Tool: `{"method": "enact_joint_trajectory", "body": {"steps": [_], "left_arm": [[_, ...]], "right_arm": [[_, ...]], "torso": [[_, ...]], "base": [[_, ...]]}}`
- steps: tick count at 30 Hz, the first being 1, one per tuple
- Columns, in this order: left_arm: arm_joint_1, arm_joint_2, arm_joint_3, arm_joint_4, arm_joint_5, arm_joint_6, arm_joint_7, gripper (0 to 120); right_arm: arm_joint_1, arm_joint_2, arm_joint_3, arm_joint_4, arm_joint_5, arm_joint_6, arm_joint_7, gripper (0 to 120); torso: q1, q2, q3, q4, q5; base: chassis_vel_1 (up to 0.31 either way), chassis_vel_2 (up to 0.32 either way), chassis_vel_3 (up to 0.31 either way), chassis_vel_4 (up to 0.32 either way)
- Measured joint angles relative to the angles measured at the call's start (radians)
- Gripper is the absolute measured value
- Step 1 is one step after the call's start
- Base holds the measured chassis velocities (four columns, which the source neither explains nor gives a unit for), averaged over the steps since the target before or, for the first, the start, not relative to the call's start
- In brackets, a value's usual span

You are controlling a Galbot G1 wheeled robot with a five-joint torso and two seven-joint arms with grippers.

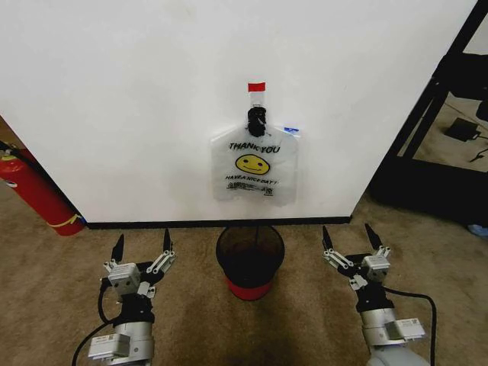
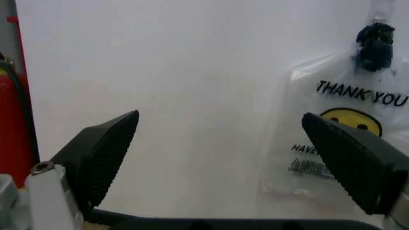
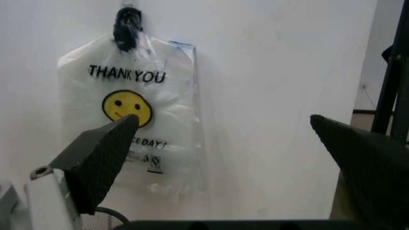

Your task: Pick up the garbage bag from the wall and place it over the trash bin.

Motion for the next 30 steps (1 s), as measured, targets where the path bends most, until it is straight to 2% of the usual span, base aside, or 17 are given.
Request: {"method": "enact_joint_trajectory", "body": {"steps": [9,14,15,16,19,23,25,26,30], "left_arm": [[-0.004,0.017,-0.004,0.005,-0.010,0.002,-0.001,100],[-0.010,0.017,-0.002,0.019,-0.007,0.002,0.002,100],[-0.011,0.017,-0.002,0.027,-0.005,0.001,0.003,100],[-0.011,0.017,-0.002,0.027,-0.005,0.001,0.003,100],[-0.007,0.014,-0.002,0.039,0.000,-0.004,0.004,100],[0.010,0.012,-0.002,0.041,0.018,-0.014,0.005,100],[0.009,0.014,0.000,0.041,0.019,-0.014,0.005,100],[0.005,0.019,0.003,0.043,0.020,-0.014,0.006,100],[-0.018,0.056,0.034,0.077,0.021,-0.008,0.007,100]], "right_arm": [[0.003,0.033,-0.004,-0.019,-0.027,0.048,0.011,100],[-0.010,0.027,-0.011,-0.020,0.058,0.072,-0.027,100],[-0.011,0.016,-0.020,-0.016,0.117,0.060,-0.049,100],[-0.011,0.016,-0.020,-0.016,0.117,0.060,-0.049,100],[0.005,-0.033,-0.057,-0.003,0.303,-0.011,-0.116,100],[0.133,-0.110,-0.126,-0.043,0.544,-0.122,-0.259,100],[0.160,-0.119,-0.137,-0.058,0.582,-0.140,-0.280,100],[0.192,-0.128,-0.146,-0.074,0.624,-0.162,-0.305,100],[0.323,-0.140,-0.166,-0.164,0.769,-0.228,-0.365,100]], "torso": [[0.000,0.000,0.000,0.0000,0.0000],[0.000,0.000,0.000,-0.0001,0.0000],[0.000,0.000,0.000,-0.0002,0.0000],[0.000,0.000,0.000,-0.0002,0.0000],[0.000,0.000,0.000,-0.0003,-0.0002],[0.000,0.000,0.000,0.0007,0.0000],[0.000,0.000,0.000,0.0004,0.0000],[0.000,0.000,0.000,0.0010,0.0001],[0.000,0.000,0.000,-0.0012,-0.0002]], "base": [[0.000,0.000,0.000,0.000],[0.000,0.000,0.000,0.000],[0.000,0.000,0.000,0.000],[0.000,0.000,0.000,0.000],[0.000,0.000,0.000,0.000],[0.000,0.000,0.000,0.000],[0.000,0.000,0.000,0.000],[0.000,0.000,0.000,0.000],[0.000,0.000,0.000,0.000]]}}
